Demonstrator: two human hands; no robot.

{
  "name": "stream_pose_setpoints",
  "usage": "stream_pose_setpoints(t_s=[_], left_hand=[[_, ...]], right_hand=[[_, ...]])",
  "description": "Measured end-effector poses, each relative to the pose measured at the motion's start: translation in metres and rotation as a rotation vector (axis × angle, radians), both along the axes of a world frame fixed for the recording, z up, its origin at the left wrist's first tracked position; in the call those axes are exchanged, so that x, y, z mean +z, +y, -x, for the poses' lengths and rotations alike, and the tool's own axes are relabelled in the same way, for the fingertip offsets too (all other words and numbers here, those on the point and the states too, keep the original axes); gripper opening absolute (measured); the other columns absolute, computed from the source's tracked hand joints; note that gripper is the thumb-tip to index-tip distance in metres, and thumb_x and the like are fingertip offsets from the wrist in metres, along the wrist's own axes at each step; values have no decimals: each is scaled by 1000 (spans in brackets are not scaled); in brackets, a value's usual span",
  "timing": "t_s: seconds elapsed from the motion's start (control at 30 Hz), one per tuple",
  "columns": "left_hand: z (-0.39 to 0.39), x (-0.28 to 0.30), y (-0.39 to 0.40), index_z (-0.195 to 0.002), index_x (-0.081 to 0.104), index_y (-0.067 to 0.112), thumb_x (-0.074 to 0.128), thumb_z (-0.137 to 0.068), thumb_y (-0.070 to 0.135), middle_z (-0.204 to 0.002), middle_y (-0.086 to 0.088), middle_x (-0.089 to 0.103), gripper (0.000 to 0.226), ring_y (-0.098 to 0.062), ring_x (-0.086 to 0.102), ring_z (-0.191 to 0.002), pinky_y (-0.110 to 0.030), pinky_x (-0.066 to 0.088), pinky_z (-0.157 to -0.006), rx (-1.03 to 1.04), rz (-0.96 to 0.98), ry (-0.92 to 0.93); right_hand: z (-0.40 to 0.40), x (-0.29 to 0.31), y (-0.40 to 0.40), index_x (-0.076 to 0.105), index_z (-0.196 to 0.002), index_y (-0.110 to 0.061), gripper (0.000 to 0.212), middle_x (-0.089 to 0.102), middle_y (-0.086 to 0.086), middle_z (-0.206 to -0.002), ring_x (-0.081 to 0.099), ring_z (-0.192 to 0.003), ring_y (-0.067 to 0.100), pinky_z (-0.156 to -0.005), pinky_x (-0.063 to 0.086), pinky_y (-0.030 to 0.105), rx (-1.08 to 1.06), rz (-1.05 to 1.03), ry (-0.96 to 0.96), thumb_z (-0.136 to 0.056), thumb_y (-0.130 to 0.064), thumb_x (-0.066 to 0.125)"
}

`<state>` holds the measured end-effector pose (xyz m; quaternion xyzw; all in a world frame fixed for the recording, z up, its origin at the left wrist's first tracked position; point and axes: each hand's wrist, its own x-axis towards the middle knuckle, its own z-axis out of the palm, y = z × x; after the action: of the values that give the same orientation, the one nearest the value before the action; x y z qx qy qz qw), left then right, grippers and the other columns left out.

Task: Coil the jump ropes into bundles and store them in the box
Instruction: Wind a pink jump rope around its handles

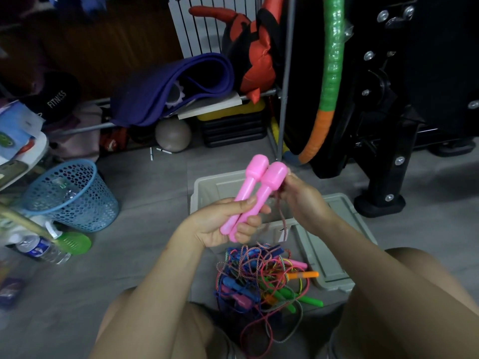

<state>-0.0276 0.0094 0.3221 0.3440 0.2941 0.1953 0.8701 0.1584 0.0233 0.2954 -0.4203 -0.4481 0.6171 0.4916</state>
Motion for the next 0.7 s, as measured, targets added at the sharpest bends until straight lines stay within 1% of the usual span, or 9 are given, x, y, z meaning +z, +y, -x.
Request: stream_pose_setpoints(t_s=[0.1,0.17,0.27,0.33,0.4,0.47,0.53,0.63,0.7], left_hand=[[-2,1,3,-97,61,0,75,-74,27,-60,0,50,38,-5,44,-43,-16,40,-38,175,8,65],[-7,1,3,-100,57,0,60,-80,25,-61,0,50,32,-6,43,-43,-16,39,-39,252,-17,137],[-15,-3,2,-100,57,-1,56,-83,23,-61,-2,50,29,-7,44,-43,-17,38,-39,334,0,168],[-16,-6,3,-99,56,-2,53,-91,20,-59,-2,51,23,-8,45,-42,-17,39,-38,395,10,201],[-15,-11,6,-97,57,-1,53,-94,19,-58,-2,53,21,-9,46,-42,-18,39,-38,447,-23,280],[-14,-16,9,-94,59,0,54,-95,19,-57,-2,53,19,-10,47,-42,-19,40,-39,494,-71,372],[-13,-18,11,-90,59,2,55,-96,18,-56,-2,54,17,-10,46,-42,-19,40,-39,540,-138,482],[-8,-20,13,-88,57,6,54,-96,14,-60,-5,54,11,-10,46,-40,-19,39,-39,444,-347,753],[-4,-20,11,-84,56,13,55,-95,16,-60,-3,55,11,-7,46,-38,-18,37,-38,183,-546,949]], right_hand=[[3,0,-5,54,-93,-13,31,44,0,-65,41,-49,12,-58,42,26,62,38,-16,-104,-24,27],[4,-1,-6,50,-84,-14,28,41,-1,-62,30,-44,8,-49,33,24,57,52,-95,-103,-21,30],[7,-1,-7,50,-77,-19,30,41,-2,-58,30,-38,4,-41,25,19,50,36,-274,-102,-15,34],[7,-3,-8,59,-98,-23,25,49,-2,-63,42,-44,6,-45,34,21,78,-83,-536,-102,-15,35],[4,-6,-9,54,-126,-21,31,60,5,-78,57,-69,20,-62,41,29,130,-290,-915,-100,-15,38],[3,-4,-13,49,-131,-18,34,64,13,-99,59,-91,33,-72,44,35,158,-418,-1201,-99,-17,38],[5,-3,-18,48,-130,-20,33,62,10,-112,58,-101,33,-75,44,36,138,-491,-1419,-99,-23,36],[8,1,-24,55,-120,-21,28,62,3,-110,60,-101,28,-71,44,33,73,-648,-1477,-98,-29,39],[7,0,-21,65,-95,-18,20,66,2,-87,64,-81,28,-59,44,27,10,-860,-1383,-90,-29,49]])
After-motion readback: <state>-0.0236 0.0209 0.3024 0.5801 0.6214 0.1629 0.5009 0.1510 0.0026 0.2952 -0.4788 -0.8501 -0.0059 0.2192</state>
